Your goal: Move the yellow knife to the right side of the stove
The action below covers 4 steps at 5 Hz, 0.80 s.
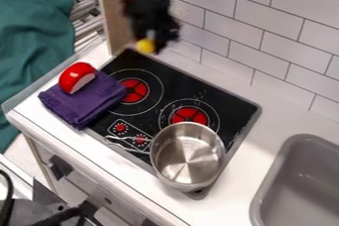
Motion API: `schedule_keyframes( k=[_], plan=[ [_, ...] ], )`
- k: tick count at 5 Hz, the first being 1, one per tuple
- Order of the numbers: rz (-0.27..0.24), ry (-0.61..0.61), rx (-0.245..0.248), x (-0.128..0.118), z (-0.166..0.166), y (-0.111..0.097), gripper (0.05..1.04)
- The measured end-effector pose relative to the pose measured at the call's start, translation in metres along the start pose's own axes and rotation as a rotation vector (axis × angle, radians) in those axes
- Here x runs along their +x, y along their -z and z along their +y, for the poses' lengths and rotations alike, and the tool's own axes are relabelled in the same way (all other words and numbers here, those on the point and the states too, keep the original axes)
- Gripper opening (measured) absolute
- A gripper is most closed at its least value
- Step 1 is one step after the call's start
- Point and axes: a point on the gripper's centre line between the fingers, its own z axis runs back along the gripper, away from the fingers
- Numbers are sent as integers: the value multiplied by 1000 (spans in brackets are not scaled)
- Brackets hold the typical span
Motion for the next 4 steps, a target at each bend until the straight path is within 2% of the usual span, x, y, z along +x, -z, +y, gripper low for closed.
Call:
schedule_keyframes(
  k=[1,2,3,4],
  plan=[
    [30,51,3,-7,-46,-9,464],
    [65,105,-13,-18,-86,-7,464],
    [55,138,-42,-21,-114,-8,463],
    [76,149,-61,-22,-126,3,463]
  ],
)
